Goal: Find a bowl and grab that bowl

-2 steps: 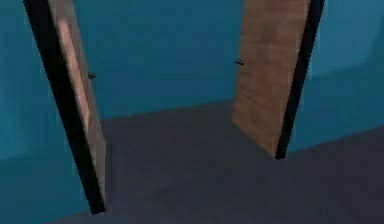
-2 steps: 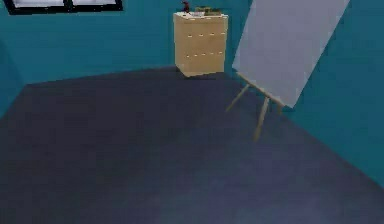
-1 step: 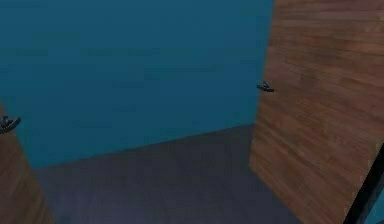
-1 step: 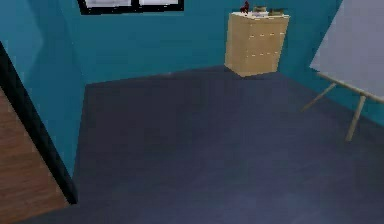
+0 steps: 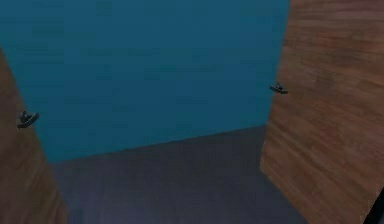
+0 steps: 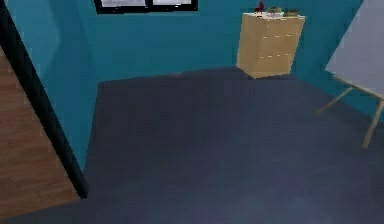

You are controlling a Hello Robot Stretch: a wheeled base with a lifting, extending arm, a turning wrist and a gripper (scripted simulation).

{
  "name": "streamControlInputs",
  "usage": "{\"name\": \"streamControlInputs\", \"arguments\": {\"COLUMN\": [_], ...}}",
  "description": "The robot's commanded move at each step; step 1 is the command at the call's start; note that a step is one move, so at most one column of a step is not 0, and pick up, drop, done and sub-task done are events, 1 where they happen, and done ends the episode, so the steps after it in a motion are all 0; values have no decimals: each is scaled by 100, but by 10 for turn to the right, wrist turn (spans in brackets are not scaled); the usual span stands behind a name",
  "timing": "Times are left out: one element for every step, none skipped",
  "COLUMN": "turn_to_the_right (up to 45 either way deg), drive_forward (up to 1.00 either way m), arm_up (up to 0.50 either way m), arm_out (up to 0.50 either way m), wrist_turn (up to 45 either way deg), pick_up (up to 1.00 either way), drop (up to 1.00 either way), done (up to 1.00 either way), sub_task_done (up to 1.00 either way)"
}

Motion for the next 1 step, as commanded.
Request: {"name": "streamControlInputs", "arguments": {"turn_to_the_right": [0], "drive_forward": [100], "arm_up": [0], "arm_out": [0], "wrist_turn": [0], "pick_up": [0], "drop": [0], "done": [0], "sub_task_done": [0]}}
